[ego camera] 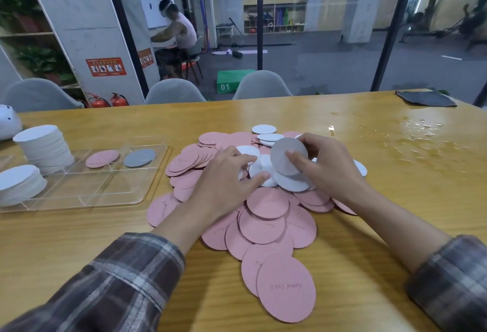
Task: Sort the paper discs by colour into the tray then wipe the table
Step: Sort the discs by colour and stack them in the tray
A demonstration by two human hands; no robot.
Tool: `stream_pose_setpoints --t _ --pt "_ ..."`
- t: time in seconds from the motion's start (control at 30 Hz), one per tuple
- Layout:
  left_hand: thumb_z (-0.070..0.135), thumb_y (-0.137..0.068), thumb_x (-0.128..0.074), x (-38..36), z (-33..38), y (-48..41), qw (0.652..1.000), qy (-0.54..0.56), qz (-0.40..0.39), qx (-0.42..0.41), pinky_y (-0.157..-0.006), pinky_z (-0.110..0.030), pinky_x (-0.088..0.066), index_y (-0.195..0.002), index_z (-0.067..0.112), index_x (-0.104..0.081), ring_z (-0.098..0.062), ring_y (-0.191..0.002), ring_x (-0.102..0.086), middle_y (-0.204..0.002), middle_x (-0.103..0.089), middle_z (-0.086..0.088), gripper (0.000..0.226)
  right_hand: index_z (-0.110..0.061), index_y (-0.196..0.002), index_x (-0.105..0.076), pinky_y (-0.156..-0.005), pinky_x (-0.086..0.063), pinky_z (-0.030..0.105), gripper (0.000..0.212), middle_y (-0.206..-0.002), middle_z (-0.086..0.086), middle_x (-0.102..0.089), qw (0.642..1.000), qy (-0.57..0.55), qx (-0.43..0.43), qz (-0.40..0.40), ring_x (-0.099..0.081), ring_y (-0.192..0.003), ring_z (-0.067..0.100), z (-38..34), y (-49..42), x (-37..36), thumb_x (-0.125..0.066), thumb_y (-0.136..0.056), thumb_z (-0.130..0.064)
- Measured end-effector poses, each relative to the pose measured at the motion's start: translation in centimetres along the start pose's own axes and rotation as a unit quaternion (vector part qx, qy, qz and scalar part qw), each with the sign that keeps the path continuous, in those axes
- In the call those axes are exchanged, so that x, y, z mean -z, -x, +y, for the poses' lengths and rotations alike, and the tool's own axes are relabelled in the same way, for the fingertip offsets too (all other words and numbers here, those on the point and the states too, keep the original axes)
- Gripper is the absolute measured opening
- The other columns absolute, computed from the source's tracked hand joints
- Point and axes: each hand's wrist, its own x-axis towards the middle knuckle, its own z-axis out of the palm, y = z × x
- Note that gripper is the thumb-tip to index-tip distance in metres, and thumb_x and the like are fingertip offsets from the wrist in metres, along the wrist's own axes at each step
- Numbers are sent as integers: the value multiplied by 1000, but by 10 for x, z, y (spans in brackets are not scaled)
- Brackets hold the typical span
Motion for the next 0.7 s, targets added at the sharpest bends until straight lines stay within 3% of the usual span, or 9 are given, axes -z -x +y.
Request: stream_pose_setpoints --t 0.07,0.17,0.23,0.33,0.47,0.6,0.7 --pt "57 -88 -73 -1 4 -1 1000 -29 -9 7 -99 -35 -42 -128 23 -71 -17 -108 -50 -105 -55 5 52 -19 -92 -71 -70 -50 34 9 -82 -6 -72 1000 10 -6 12 -64 -80 17 0 -1 2 -68 -95 -27" --pt "53 -85 -77 3 7 -1 999 -18 -18 20 -95 -32 -40 -125 23 -72 -18 -109 -49 -108 -55 4 50 -18 -94 -71 -72 -51 36 11 -84 -4 -72 1000 8 -18 13 -65 -83 19 -1 0 1 -65 -96 -27" --pt "46 -83 -82 6 8 0 999 19 -13 26 -84 -25 -37 -122 26 -72 -14 -100 -51 -105 -59 5 45 -17 -93 -71 -73 -51 35 12 -83 -3 -72 1000 7 -24 9 -65 -82 20 -1 0 0 -63 -97 -26" --pt "29 -83 -85 9 8 2 995 94 19 42 -73 -9 -40 -116 27 -73 -7 -84 -58 -94 -66 8 35 -15 -93 -71 -62 -42 20 14 -76 -5 -67 999 19 -32 11 -59 -75 16 -1 1 0 -62 -98 -24" --pt "12 -88 -79 18 5 3 977 186 71 75 -64 -10 -48 -104 26 -77 -7 -71 -65 -84 -71 1 21 -16 -94 -70 -58 -39 14 14 -74 -11 -63 999 16 -39 22 -55 -69 7 -2 0 1 -61 -100 -24" --pt "11 -92 -77 29 -1 5 949 292 70 98 -74 -26 -59 -101 28 -80 -8 -72 -65 -86 -73 0 19 -19 -90 -68 -56 -40 21 17 -66 -13 -58 999 -3 -49 12 -52 -64 8 -3 0 2 -58 -101 -26" --pt "9 -91 -78 31 2 7 930 345 67 107 -76 -25 -61 -101 21 -80 -6 -76 -69 -85 -76 6 16 -13 -89 -66 -54 -49 32 25 -63 -12 -49 997 -41 -61 -18 -53 -59 18 -10 3 2 -53 -105 -28"
